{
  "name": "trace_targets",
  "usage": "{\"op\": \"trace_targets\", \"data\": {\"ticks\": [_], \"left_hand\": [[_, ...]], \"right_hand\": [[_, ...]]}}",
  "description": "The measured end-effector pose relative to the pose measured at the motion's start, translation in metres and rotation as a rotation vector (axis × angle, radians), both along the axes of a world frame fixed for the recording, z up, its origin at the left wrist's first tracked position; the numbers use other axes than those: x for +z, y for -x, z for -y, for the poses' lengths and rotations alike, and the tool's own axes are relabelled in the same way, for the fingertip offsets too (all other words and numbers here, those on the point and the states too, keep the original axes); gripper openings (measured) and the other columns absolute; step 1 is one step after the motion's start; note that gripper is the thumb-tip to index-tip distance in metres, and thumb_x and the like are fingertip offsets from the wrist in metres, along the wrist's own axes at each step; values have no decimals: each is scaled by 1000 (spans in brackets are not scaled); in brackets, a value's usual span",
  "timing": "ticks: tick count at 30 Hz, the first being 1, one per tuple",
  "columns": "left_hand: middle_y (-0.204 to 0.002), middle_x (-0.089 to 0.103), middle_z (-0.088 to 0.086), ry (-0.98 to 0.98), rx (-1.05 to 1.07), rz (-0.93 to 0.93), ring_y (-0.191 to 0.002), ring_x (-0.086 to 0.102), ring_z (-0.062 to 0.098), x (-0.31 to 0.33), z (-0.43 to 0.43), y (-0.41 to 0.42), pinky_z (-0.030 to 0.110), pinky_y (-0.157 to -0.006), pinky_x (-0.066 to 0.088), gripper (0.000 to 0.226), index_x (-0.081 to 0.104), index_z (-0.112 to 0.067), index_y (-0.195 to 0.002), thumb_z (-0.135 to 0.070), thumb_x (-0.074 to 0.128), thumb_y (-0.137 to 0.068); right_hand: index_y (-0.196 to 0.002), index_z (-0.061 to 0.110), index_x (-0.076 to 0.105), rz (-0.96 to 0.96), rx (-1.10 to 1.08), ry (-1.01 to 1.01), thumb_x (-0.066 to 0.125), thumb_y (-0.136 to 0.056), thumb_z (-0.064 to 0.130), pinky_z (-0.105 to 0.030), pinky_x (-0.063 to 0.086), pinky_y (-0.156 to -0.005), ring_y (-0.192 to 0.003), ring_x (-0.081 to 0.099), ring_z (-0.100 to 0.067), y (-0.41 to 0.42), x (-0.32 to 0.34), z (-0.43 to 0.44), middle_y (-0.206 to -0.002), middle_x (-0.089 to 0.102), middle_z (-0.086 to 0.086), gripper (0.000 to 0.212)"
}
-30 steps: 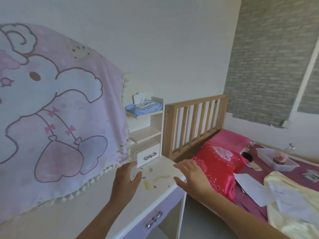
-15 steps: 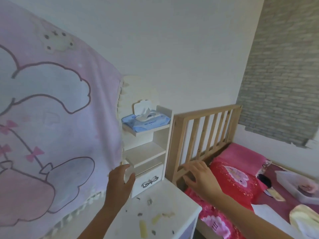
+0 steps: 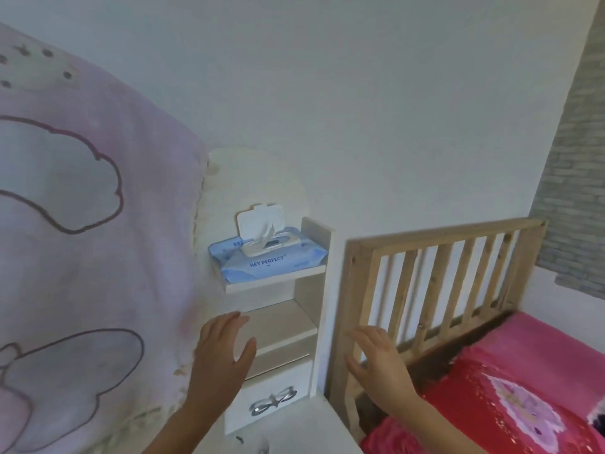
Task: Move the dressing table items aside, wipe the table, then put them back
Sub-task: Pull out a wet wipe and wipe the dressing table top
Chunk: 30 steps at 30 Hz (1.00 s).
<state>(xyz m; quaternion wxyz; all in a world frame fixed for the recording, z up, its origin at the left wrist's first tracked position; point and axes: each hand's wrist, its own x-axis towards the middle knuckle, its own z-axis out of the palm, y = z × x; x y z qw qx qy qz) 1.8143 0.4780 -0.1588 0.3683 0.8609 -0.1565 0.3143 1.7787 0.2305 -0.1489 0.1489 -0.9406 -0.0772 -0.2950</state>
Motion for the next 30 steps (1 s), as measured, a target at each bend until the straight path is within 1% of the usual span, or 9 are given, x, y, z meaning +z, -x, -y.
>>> {"op": "trace_targets", "data": {"ticks": [2, 4, 14, 18, 20, 23, 25, 28, 30], "left_hand": [[-116, 61, 9, -1, 118, 12, -110, 36, 13, 5, 50, -21, 35, -95, 34, 60, 65, -7, -107, -46, 34, -74], [-121, 60, 11, -46, 131, -33, -118, 41, 20, 12, 55, -23, 41, -99, 34, 61, 66, -7, -108, -47, 34, -74], [-113, 65, 14, -309, 450, 239, -113, 42, 24, 49, 55, -58, 32, -95, 35, 40, 50, -14, -109, -33, 41, -75], [-105, 69, 14, -319, 523, -40, -104, 60, 34, 76, 43, -90, 44, -70, 55, 47, 66, -6, -100, -34, 36, -77], [-113, 66, 16, -315, 529, -125, -105, 62, 36, 81, 42, -100, 47, -77, 53, 61, 66, -4, -106, -41, 26, -79], [-147, 36, 7, -295, 551, -185, -136, 31, 25, 71, 40, -114, 39, -106, 33, 89, 42, -14, -135, -55, -3, -70], [-147, 35, 9, -292, 530, -144, -136, 30, 29, 61, 41, -118, 42, -104, 35, 87, 43, -13, -135, -55, 0, -72], [-141, 44, 7, -308, 560, -133, -131, 39, 30, 56, 40, -120, 43, -97, 42, 82, 53, -13, -126, -53, 7, -71], [-121, 63, 6, -353, 555, -153, -110, 60, 29, 57, 40, -119, 40, -76, 55, 62, 67, -16, -105, -47, 23, -73]], "right_hand": [[-114, 18, 62, -39, 100, -84, 60, -83, 27, -42, 49, -95, -109, 57, -18, -30, 16, 35, -114, 61, 8, 32], [-128, 23, 50, -41, 129, -172, 50, -93, 29, -22, 29, -106, -125, 40, -8, -43, 26, 26, -126, 44, 16, 35], [-105, 13, 67, 6, 495, -248, 31, -77, 45, -9, 29, -87, -104, 44, -4, -116, 55, 10, -106, 63, 3, 56], [-77, 12, 69, 173, 536, -152, 41, -77, 23, -16, 38, -75, -79, 57, -12, -146, 80, -15, -78, 69, 2, 30], [-86, 9, 70, 164, 523, -84, 42, -82, 19, -16, 37, -76, -86, 61, -20, -162, 96, -27, -88, 70, -4, 30], [-108, 1, 63, 27, 513, -18, 40, -94, 11, -21, 33, -88, -111, 48, -23, -190, 112, -41, -113, 63, -11, 29], [-108, 1, 63, -52, 481, 35, 37, -96, 11, -29, 38, -89, -110, 48, -24, -207, 115, -47, -111, 63, -13, 30], [-72, 9, 64, -147, 484, 108, 40, -95, 13, -32, 41, -70, -87, 48, -22, -225, 115, -51, -75, 61, -10, 34], [-50, 15, 41, -233, 505, 123, 45, -93, 12, -29, 30, -57, -71, 42, -18, -236, 118, -49, -55, 45, -8, 43]]}}
